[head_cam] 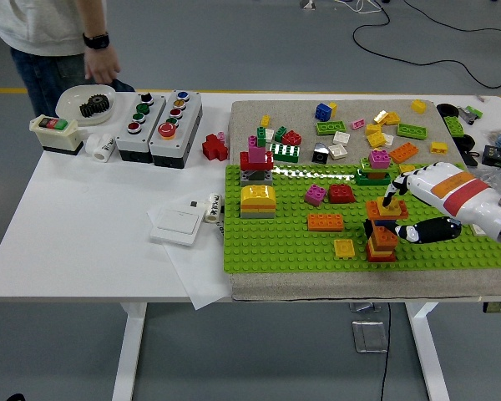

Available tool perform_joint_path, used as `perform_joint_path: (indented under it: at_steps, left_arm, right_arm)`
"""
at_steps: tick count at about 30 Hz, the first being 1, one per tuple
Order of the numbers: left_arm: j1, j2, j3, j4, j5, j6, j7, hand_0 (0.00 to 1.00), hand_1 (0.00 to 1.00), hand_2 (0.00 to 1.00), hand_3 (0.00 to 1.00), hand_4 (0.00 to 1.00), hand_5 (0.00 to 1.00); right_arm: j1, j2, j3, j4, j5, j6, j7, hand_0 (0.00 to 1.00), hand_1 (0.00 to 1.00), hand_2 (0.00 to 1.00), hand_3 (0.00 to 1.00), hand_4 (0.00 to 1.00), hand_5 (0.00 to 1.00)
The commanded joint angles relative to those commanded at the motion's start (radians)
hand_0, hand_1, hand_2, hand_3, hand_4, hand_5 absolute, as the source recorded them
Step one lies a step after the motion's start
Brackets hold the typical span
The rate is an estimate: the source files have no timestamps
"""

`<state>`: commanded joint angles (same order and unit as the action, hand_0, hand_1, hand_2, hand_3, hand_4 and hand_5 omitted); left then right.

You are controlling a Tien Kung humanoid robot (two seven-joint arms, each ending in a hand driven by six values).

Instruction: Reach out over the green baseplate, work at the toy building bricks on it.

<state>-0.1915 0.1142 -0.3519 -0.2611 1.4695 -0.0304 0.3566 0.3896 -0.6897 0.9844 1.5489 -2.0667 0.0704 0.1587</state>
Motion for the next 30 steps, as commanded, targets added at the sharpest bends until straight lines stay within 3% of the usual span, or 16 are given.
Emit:
perform_joint_path:
  at_steps: [30]
  left_arm:
    - [-0.006,0.002,0.007,-0.002,-0.008,-0.004,-0.003,0.55,0.629,0.688,0.614,0.653,0.728]
  right_arm:
    - [-0.008,0.009,-0.004,-0.004,-0.017,-0.003,0.002,0.586,0.597,0.652,0.556,0.721,0.456]
